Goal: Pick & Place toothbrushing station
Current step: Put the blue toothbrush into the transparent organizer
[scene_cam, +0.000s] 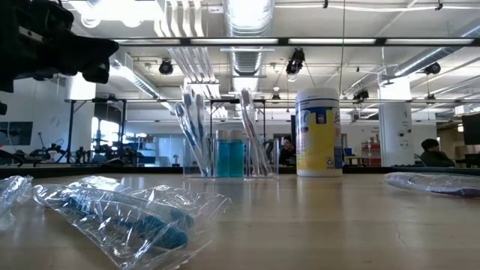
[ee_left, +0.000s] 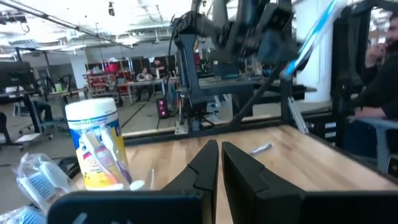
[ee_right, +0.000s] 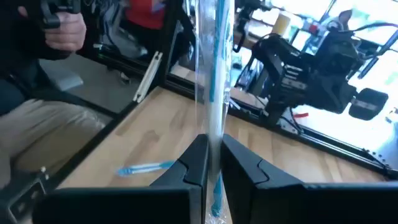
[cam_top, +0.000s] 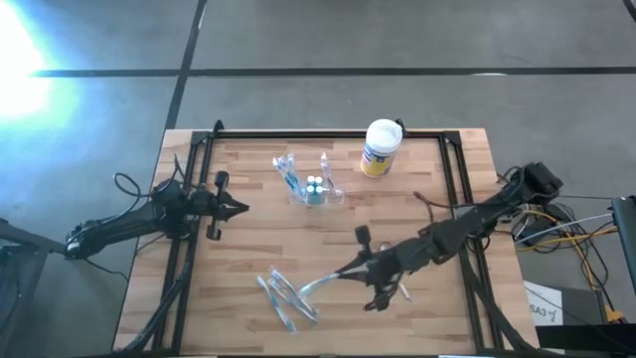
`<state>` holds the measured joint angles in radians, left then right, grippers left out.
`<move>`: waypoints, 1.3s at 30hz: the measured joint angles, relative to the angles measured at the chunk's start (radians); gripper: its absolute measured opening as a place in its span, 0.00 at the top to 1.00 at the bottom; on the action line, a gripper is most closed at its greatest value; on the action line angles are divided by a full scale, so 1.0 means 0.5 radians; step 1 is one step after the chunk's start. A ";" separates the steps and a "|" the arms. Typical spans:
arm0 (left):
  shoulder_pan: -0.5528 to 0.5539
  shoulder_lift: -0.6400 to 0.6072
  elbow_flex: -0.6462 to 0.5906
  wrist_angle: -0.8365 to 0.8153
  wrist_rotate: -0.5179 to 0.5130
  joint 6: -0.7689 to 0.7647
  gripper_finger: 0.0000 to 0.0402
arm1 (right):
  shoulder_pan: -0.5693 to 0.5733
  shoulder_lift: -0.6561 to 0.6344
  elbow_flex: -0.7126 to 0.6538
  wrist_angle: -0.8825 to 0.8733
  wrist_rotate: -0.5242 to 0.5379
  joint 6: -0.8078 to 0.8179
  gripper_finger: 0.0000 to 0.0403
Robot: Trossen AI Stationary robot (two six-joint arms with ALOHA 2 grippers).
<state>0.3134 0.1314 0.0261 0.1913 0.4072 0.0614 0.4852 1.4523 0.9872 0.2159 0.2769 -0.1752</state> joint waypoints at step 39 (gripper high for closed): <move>0.002 0.002 0.001 0.109 -0.118 -0.185 0.94 | -0.436 -1.708 -1.957 1.213 -0.084 -0.025 0.93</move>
<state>0.3141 0.1326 0.0265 0.2459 0.3483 -0.0311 0.2673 0.5985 0.0086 0.8223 0.2348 -0.1878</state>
